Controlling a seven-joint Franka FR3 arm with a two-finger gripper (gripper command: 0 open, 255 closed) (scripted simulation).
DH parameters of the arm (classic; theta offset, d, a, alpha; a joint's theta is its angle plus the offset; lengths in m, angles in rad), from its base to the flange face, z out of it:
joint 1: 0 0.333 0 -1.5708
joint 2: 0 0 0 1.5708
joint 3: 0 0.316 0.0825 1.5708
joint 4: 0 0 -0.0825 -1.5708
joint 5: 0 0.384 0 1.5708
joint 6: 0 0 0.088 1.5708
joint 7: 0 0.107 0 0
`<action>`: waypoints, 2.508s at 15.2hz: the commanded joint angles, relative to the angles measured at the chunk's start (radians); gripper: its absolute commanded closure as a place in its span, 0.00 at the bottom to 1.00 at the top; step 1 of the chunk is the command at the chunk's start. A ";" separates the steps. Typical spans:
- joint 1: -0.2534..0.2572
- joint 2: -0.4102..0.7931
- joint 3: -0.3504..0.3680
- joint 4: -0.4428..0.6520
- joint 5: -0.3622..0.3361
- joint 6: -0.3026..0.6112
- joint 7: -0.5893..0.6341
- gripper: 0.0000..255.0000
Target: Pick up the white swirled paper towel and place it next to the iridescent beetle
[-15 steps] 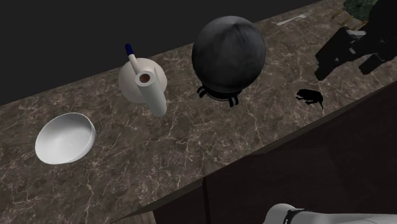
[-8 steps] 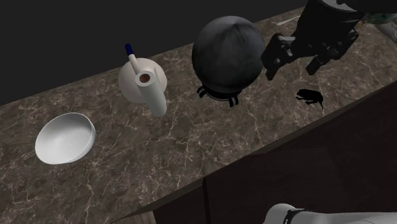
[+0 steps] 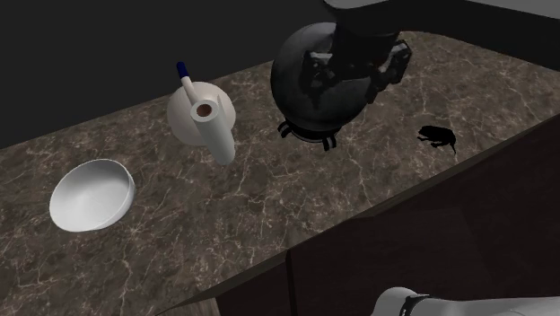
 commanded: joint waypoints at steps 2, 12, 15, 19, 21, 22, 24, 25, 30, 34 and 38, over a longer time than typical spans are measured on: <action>0.015 0.093 0.051 0.049 0.013 0.047 0.062 0.00; 0.063 0.417 0.188 0.282 -0.032 0.143 0.271 0.00; 0.086 0.526 0.217 0.375 -0.071 0.154 0.338 0.00; 0.132 0.678 0.240 0.520 -0.133 0.153 0.424 0.00; 0.153 0.731 0.242 0.575 -0.155 0.148 0.451 0.00; 0.154 0.735 0.242 0.566 -0.156 0.160 0.452 0.00; 0.156 0.742 0.241 0.549 -0.160 0.185 0.455 0.00; 0.157 0.746 0.240 0.540 -0.162 0.197 0.456 0.00; 0.160 0.763 0.238 0.512 -0.171 0.240 0.461 0.00; 0.160 0.763 0.238 0.512 -0.171 0.240 0.461 0.00; 0.160 0.763 0.238 0.512 -0.171 0.240 0.461 1.00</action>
